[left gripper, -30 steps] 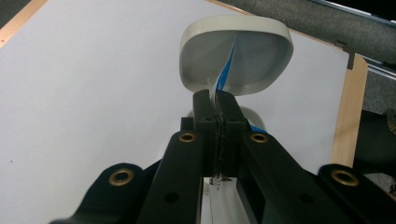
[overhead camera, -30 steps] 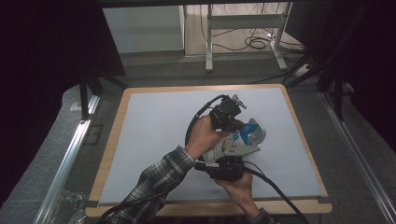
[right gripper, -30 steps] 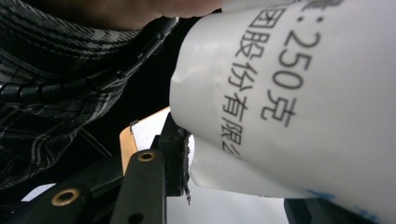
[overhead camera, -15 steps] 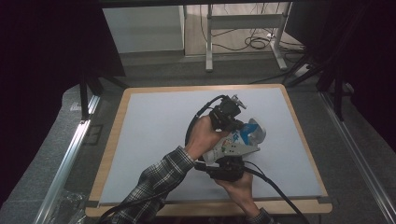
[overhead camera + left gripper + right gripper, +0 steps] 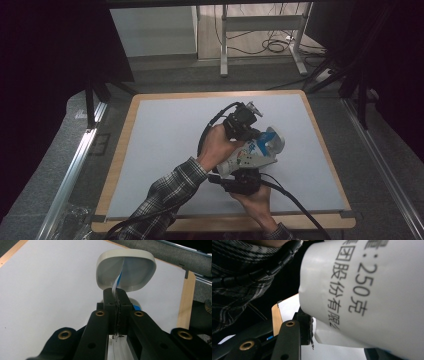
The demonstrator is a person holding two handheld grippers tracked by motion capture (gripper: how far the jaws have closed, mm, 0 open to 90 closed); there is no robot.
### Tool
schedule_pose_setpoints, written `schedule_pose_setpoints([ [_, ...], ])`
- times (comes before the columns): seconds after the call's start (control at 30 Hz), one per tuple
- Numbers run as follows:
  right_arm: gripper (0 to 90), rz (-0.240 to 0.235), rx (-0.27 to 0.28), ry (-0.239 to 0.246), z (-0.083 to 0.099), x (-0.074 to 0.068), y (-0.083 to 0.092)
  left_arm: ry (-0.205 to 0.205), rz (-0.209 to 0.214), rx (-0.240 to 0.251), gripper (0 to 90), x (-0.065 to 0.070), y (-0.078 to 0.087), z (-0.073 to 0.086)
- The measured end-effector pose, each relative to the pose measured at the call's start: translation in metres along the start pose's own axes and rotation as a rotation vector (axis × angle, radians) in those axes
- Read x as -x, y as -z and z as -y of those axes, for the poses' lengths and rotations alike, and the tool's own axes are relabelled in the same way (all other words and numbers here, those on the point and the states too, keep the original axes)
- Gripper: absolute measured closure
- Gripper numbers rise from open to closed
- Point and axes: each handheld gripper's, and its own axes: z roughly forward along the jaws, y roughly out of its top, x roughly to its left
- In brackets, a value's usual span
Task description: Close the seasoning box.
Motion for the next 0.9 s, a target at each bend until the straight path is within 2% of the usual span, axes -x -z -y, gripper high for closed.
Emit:
schedule_pose_setpoints([
  [0.4, 61.7, 0.014, -0.007, 0.014, 0.0036, 0.0021, -0.0009, 0.004, 0.011, 0.015, 88.5, -0.0002, 0.0015, 0.0022],
  [0.9, 61.3, 0.030, -0.015, 0.006, 0.0079, 0.0060, -0.0011, 0.009, 0.024, 0.026, 88.1, -0.0001, 0.0030, 0.0053],
])
